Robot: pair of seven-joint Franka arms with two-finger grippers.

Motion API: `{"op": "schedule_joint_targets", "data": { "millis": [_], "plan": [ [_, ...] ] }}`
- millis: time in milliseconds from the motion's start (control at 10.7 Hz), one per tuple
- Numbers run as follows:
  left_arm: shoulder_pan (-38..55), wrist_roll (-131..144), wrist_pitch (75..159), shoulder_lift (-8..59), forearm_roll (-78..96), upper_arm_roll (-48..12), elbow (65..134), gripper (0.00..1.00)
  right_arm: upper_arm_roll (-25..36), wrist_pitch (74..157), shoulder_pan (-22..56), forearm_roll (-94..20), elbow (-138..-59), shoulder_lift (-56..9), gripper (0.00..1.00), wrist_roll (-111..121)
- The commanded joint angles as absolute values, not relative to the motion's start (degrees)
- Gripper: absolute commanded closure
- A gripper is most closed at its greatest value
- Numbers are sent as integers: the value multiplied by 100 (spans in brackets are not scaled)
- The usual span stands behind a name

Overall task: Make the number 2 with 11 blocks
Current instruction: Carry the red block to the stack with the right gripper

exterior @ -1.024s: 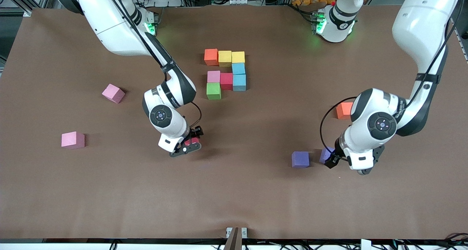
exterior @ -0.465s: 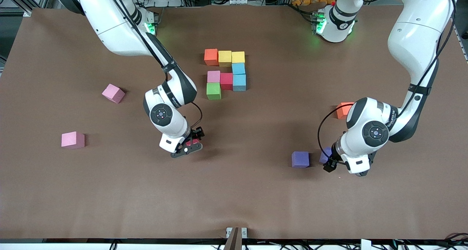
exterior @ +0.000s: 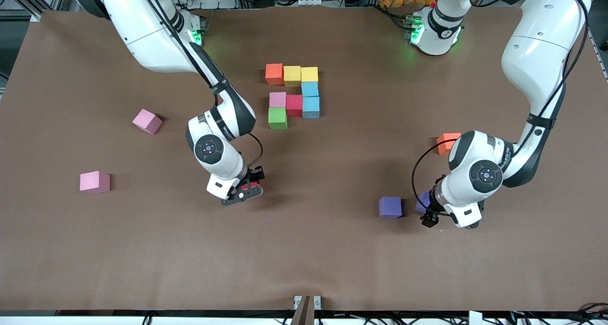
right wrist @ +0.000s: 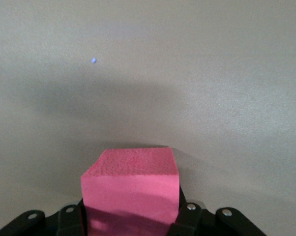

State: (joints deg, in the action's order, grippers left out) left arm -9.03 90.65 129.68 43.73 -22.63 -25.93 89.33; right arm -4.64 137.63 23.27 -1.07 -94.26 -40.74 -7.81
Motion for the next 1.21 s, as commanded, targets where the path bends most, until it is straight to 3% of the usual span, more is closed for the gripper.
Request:
{"op": "schedule_joint_targets", "data": {
  "millis": [0,559,1117],
  "plan": [
    [-844,9264,13052,4482,-2426,-2558,8886,0,-422,13746,2521,-167,-9955,-3492,71,-1507],
    [-721,9264,13122,4614,-2461,-2426,8903,0,-413,13851,3382,-613,-11152,-2751,71,-3321],
    [-694,9334,13122,4614,-2470,-2399,8938,0,-413,14098,3787,-677,-11223,-2813,69,-3621]
  ]
}}
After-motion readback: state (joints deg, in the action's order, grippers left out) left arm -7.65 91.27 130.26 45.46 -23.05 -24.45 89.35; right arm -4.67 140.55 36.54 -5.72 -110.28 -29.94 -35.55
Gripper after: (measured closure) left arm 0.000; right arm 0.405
